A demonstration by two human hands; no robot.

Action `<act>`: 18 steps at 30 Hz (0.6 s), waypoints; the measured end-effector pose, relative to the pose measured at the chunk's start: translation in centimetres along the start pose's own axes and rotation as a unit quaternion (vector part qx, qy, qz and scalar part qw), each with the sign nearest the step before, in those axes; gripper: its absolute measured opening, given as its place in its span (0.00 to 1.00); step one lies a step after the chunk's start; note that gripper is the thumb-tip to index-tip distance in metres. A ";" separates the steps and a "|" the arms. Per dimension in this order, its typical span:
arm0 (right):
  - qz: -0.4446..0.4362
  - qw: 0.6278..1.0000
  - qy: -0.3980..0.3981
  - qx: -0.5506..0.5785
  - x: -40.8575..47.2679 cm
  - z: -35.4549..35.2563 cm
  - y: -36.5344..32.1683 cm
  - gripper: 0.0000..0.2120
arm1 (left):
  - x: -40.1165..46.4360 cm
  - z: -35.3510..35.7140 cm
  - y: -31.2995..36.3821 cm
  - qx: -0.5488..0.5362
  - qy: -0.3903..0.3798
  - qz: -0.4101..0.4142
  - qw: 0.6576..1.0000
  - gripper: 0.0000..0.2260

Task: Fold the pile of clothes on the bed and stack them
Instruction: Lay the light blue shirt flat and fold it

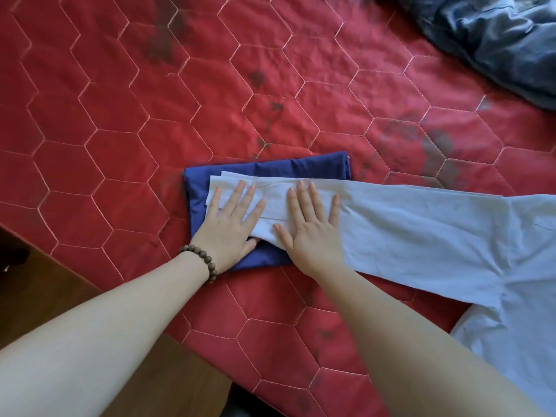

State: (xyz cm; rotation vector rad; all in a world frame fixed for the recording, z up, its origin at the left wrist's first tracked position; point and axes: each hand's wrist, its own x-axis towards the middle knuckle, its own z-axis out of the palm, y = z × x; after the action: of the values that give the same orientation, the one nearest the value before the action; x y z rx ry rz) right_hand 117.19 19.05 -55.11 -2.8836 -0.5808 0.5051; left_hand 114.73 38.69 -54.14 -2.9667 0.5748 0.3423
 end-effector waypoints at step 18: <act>0.075 0.984 0.049 0.154 0.8 -10.6 -0.4 0.29 | 6.1 -10.5 3.5 -0.133 0.160 -0.044 0.977 0.24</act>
State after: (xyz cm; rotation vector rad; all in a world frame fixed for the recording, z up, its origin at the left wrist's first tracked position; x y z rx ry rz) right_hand 121.50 18.86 -45.37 -2.6476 -0.2463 0.4265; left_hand 120.98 31.87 -45.63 -3.3209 0.4531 -0.0775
